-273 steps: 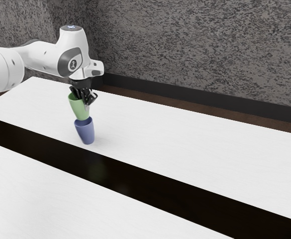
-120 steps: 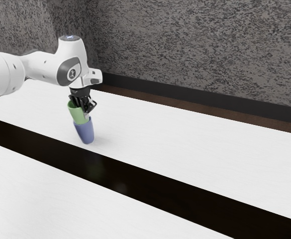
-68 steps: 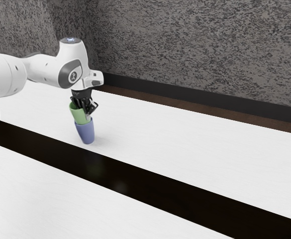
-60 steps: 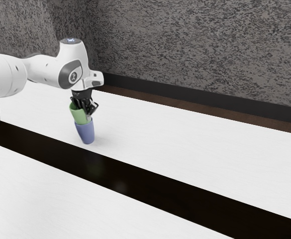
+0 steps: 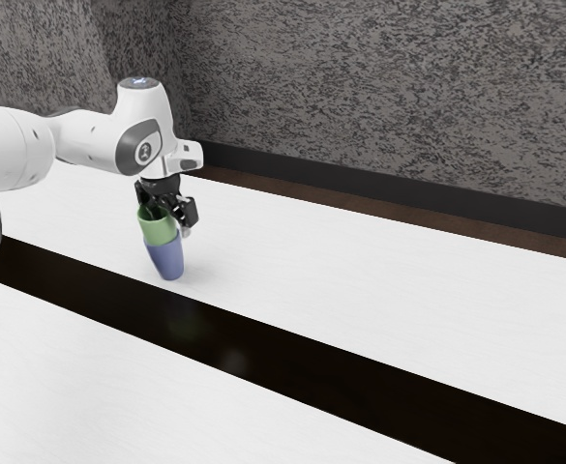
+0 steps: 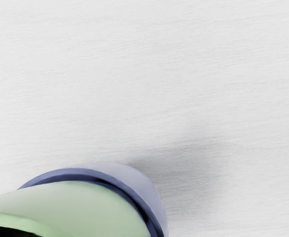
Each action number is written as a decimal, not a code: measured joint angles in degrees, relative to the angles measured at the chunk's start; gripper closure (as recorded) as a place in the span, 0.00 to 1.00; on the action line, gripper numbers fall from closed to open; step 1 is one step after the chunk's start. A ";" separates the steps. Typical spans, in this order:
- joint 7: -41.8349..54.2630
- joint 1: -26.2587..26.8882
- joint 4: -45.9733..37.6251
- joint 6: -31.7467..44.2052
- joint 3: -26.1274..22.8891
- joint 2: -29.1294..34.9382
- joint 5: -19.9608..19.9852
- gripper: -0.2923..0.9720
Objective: Place the left cup onto the right cup
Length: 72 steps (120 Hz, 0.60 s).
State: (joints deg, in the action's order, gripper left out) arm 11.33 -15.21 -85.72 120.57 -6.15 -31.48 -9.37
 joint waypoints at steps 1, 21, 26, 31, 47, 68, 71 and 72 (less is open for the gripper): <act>0.00 0.00 0.00 0.00 0.00 0.02 0.01 0.28; 0.06 0.08 0.00 0.01 -0.12 0.60 0.11 0.25; 0.06 0.08 0.00 -0.01 -0.19 0.81 0.12 0.25; 0.05 0.12 0.00 -0.07 -0.31 1.11 0.13 0.25; -0.06 0.69 -0.05 -0.45 -0.51 2.55 0.14 0.24; -0.32 1.51 -0.09 -1.02 -0.59 4.32 0.08 0.23; -0.36 1.61 -0.09 -1.12 -0.60 4.56 0.07 0.23; -0.37 1.64 -0.09 -1.16 -0.60 4.66 0.07 0.23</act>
State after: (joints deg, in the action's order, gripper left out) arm 10.96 -13.57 -85.80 119.40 -6.75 -26.82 -9.30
